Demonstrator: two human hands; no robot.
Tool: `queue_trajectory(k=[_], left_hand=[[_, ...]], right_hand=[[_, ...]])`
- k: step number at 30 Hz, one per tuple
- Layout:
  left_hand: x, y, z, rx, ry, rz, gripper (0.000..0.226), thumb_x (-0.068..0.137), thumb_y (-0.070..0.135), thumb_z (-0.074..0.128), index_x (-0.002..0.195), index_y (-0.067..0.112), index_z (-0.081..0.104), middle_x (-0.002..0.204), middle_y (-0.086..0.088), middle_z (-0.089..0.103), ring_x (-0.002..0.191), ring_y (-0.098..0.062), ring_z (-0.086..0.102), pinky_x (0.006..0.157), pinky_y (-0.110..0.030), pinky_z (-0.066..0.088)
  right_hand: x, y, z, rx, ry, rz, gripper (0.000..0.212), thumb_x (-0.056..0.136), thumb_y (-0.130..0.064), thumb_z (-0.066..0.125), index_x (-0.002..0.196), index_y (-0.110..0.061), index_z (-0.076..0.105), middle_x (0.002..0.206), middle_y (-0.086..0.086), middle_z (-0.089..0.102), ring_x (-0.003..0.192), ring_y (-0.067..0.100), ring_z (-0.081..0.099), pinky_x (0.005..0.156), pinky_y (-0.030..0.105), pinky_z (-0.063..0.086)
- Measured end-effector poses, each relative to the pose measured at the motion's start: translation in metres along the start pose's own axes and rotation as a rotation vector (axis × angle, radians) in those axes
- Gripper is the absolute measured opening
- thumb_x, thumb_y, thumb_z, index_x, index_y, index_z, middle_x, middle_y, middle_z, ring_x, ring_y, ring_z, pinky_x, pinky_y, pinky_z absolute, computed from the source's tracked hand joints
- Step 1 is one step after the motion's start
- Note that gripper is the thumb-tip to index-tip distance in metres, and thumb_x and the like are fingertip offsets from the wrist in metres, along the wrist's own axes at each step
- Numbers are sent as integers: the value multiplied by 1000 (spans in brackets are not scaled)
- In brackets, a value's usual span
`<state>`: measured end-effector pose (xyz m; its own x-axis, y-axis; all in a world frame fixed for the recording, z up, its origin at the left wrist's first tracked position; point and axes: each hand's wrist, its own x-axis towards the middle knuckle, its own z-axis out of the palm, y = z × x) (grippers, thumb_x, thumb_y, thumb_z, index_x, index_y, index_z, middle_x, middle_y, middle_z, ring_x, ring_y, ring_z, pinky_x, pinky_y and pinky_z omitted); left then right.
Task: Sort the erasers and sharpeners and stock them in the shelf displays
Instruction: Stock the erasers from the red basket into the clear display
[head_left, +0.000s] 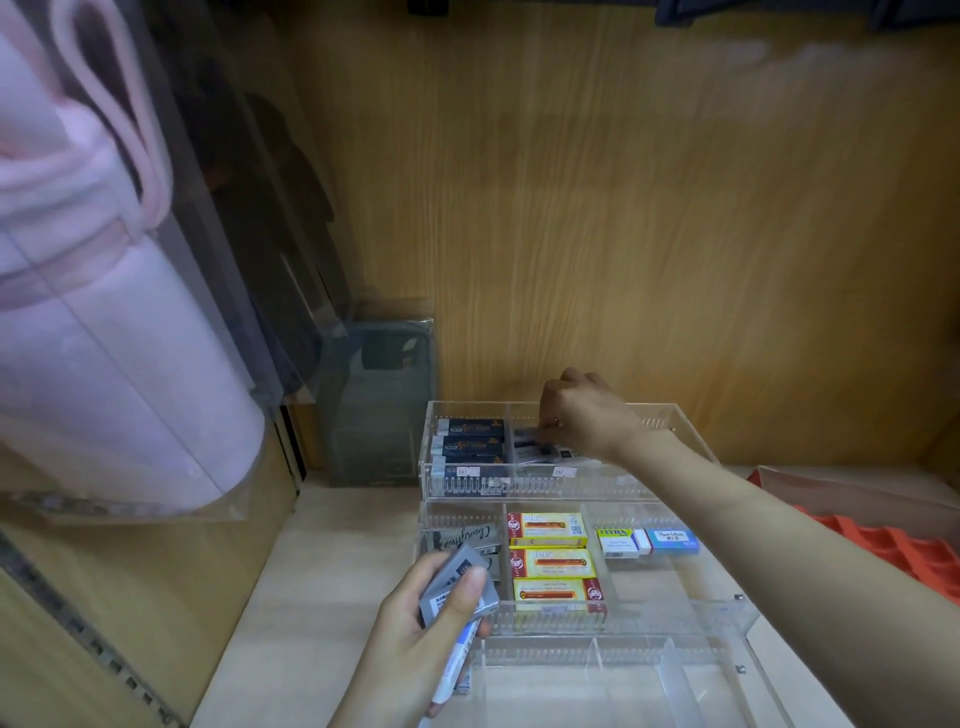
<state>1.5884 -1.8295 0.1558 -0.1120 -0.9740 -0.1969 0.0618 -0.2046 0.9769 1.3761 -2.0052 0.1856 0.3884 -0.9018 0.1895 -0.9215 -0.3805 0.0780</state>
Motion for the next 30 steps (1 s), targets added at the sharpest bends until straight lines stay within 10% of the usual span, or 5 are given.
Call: queue_trajectory(k=[19, 30], left_hand=[[-3, 4, -2, 15, -3, 22, 39, 70, 43, 59, 101, 21, 64, 64, -7, 63, 39, -13, 46, 33, -17, 29], [-25, 8, -7, 31, -52, 36, 13, 95, 17, 50, 104, 15, 60, 59, -5, 58, 35, -13, 39, 33, -14, 22]], right_hand=[[-6, -5, 2, 47, -34, 64, 41, 78, -55, 64, 101, -22, 71, 107, 4, 58, 111, 25, 40, 99, 35, 28], [-125, -22, -31, 634, 441, 371, 17, 91, -7, 56, 92, -17, 69, 93, -3, 64, 90, 12, 51, 78, 23, 34]])
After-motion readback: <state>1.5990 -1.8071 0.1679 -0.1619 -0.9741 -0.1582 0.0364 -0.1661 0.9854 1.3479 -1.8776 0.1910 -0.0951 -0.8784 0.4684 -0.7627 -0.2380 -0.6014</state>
